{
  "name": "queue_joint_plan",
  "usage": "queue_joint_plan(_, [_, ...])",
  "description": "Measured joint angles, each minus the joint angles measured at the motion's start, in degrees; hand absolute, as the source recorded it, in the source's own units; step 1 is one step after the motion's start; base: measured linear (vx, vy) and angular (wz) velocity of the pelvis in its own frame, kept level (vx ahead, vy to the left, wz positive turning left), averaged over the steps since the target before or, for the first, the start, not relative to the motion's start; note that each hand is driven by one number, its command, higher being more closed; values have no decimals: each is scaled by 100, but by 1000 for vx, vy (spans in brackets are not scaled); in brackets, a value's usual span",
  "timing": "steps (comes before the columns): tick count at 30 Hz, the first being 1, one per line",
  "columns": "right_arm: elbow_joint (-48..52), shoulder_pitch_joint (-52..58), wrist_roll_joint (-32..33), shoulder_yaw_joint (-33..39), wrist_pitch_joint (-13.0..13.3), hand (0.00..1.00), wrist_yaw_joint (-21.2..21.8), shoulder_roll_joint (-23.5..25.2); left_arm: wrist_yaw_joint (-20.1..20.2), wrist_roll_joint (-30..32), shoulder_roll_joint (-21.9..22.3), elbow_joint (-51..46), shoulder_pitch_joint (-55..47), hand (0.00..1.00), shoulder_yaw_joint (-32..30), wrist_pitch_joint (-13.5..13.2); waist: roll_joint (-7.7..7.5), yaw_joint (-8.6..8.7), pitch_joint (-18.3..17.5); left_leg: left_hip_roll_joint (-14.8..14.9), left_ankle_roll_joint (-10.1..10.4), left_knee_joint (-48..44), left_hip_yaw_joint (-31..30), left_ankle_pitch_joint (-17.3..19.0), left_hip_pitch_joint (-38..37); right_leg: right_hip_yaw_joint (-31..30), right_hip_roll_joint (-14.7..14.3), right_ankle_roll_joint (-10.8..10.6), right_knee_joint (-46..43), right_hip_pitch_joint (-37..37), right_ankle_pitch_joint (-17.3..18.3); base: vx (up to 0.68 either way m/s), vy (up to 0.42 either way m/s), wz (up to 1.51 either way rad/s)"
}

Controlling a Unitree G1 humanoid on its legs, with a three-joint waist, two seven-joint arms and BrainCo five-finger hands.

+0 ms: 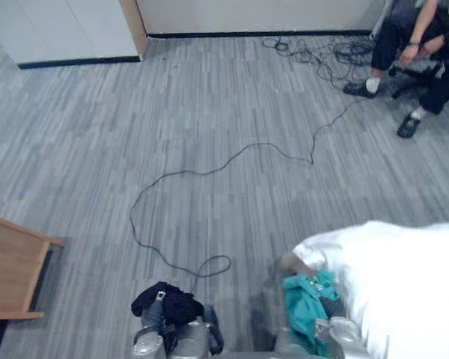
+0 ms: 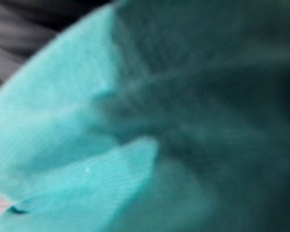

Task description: Tidy the bed and pick cloth on bed and put in laundry

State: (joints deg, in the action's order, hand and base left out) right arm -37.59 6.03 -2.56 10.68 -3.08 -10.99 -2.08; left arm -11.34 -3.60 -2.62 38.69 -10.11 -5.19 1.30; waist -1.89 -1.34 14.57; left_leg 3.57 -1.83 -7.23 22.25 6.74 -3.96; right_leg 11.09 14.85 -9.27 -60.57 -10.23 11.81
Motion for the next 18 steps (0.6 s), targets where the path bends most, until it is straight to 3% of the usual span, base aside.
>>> queue_joint_plan(1, [135,-18,-31,-24,5,100,-6,-22,-17,0,-22,-1,19,100,66,2,52,58,33,59,59,166,-226,58,-393,359,44,229,342,-281,133,585,2,74])
queue_joint_plan(2, [211,-18,-31,-39,5,100,-7,-32,-18,1,-34,-1,30,100,76,2,55,62,35,78,79,218,-301,70,-493,448,36,284,620,-408,161,584,-74,77])
queue_joint_plan(3, [390,-21,-32,-52,23,100,-7,-47,-21,2,-54,-2,138,100,109,1,72,81,37,148,183,292,-481,134,-655,655,4,343,1647,-676,161,576,-153,92])
queue_joint_plan(4, [516,-36,-34,-41,26,100,-7,-59,-25,4,-84,3,281,100,112,-1,75,88,43,231,293,327,-660,204,-744,683,-97,423,3259,-841,-189,580,-201,103])
queue_joint_plan(5, [537,-47,-33,-32,26,100,-8,-60,-28,4,-85,4,344,100,112,-2,75,96,46,261,355,342,-719,243,-785,606,-137,408,3910,-880,-418,608,-279,114])
queue_joint_plan(6, [542,-95,-34,-26,20,100,-10,-65,-41,3,-84,4,422,100,98,-13,66,132,51,328,550,369,-821,366,-915,241,-198,259,5048,-972,-898,657,-342,111])
queue_joint_plan(7, [602,-130,-43,-48,2,100,-11,-60,-94,10,-97,1,417,100,89,-37,-6,170,76,388,806,448,-831,531,-1213,-247,-208,102,5455,-1067,-1101,675,-361,101])
queue_joint_plan(8, [649,-109,-51,-66,-9,100,-11,-52,-121,22,-103,-2,374,100,61,-41,-21,174,71,422,926,490,-839,613,-1384,-358,-209,102,5468,-1056,-1080,869,-490,80])
queue_joint_plan(9, [720,-61,-102,-195,-36,100,-7,-132,-142,35,-70,12,224,100,-18,-38,138,189,105,618,1105,484,-932,767,-1828,-503,-382,170,5002,-1012,-1762,735,-424,37])
queue_joint_plan(10, [721,-103,-118,-270,-60,100,3,-197,-148,35,-1,11,148,100,-18,-36,278,185,81,814,1102,258,-958,764,-1848,-477,-489,220,4641,-1068,-1875,859,-552,53])
queue_joint_plan(11, [752,-240,-157,-277,-63,100,6,-213,-144,32,138,0,75,100,-51,-43,523,175,46,1319,923,-1190,-1122,654,-1188,-201,-666,442,4188,-1041,-1725,526,-419,37])
queue_joint_plan(12, [752,-260,-157,-279,-64,100,6,-229,-143,29,196,-24,79,100,-98,-46,589,155,78,1512,650,-1849,-1168,478,-891,-80,-742,557,4178,-928,-1583,628,-570,64])
queue_joint_plan(13, [755,-297,-155,-341,-67,100,9,-307,-147,-1,349,-92,54,100,-227,-45,816,145,145,2093,38,-3313,-1231,-239,-154,249,-974,730,4468,-431,-1413,750,-603,66])
queue_joint_plan(14, [756,-294,-148,-430,-83,100,-2,-363,-143,-154,435,-248,1,100,-242,-54,917,-14,256,2473,-65,-4961,-1279,-149,565,509,-1219,904,4797,295,-1223,630,-476,65])
queue_joint_plan(15, [756,-301,-148,-434,-83,100,-5,-376,-143,-180,438,-276,-10,100,-243,-60,898,-44,283,2469,-87,-5229,-1275,-78,690,547,-1237,937,4851,457,-1178,726,-461,69])
queue_joint_plan(16, [764,-355,-144,-453,-80,100,-17,-429,-141,-312,444,-349,-36,100,-302,-63,741,-180,345,2194,-138,-5785,-1086,154,1179,717,-1231,1016,5043,1007,-931,443,-278,52])
queue_joint_plan(18, [766,-479,-141,-460,-75,100,-13,-503,-134,-362,496,-514,-65,100,-449,-69,664,-315,325,1816,-15,-5499,-714,430,1624,855,-1211,1027,5222,1327,-750,540,-296,50])
